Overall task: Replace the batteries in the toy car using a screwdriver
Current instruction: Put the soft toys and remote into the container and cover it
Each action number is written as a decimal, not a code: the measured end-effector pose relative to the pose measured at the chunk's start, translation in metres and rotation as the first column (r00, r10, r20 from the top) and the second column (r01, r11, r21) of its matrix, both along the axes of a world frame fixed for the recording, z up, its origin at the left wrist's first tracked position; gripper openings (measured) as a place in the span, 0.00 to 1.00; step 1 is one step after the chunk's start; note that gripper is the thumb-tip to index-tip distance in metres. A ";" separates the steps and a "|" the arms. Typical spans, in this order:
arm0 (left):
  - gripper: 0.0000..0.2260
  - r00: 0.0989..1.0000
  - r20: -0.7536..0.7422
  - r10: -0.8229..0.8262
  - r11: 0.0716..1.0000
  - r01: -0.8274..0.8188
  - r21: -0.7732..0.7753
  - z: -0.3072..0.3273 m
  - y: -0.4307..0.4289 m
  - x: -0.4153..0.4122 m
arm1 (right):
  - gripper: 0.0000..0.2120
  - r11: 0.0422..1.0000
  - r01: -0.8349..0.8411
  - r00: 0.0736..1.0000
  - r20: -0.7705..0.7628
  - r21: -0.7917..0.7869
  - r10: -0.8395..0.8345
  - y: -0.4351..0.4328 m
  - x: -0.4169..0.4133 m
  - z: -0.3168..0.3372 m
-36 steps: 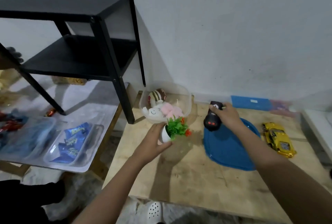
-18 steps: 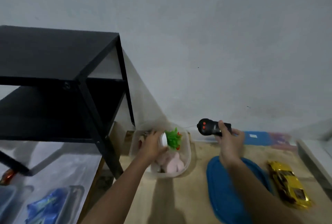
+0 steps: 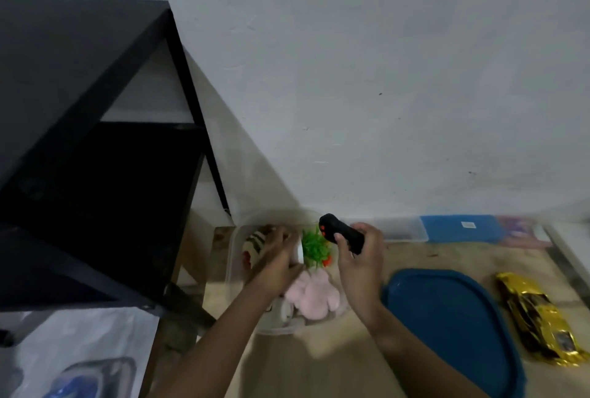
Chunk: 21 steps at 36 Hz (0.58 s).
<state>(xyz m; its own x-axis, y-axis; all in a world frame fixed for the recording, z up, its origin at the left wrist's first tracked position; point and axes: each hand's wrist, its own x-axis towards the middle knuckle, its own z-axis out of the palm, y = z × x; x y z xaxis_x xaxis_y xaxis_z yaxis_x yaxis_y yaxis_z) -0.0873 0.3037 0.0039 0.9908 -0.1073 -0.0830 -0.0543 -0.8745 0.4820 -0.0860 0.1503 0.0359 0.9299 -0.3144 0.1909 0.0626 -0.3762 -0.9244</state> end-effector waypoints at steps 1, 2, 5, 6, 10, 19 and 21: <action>0.25 1.000 0.024 -0.012 1.000 0.011 0.020 0.001 0.000 0.002 | 0.12 0.996 -0.031 0.999 0.010 -0.081 0.031 0.001 0.001 -0.004; 0.25 0.999 0.044 -0.031 0.999 0.029 0.041 0.000 0.001 0.004 | 0.11 0.987 -0.057 0.998 0.000 -0.153 0.058 0.001 0.003 -0.007; 0.26 0.996 0.063 -0.064 0.991 0.056 0.121 -0.005 0.005 0.007 | 0.11 0.920 -0.132 0.991 -0.024 -0.369 0.133 -0.001 0.007 -0.018; 0.26 0.995 0.066 -0.072 0.988 0.062 0.139 -0.007 0.006 0.008 | 0.11 0.886 -0.163 0.986 -0.040 -0.435 0.162 -0.001 0.008 -0.020; 0.28 0.994 0.089 -0.064 0.970 0.041 0.239 -0.008 0.011 0.009 | 0.10 0.714 -0.247 0.967 -0.123 -0.655 0.221 -0.001 0.016 -0.018; 0.31 1.000 -0.029 0.004 0.970 0.003 0.244 -0.018 0.016 0.008 | 0.23 0.374 -0.233 0.972 -0.197 -0.898 0.132 0.014 0.024 -0.022; 0.32 1.000 -0.022 0.016 0.965 -0.009 0.261 -0.019 0.018 0.008 | 0.23 0.319 -0.234 0.969 -0.194 -0.918 0.151 0.016 0.024 -0.019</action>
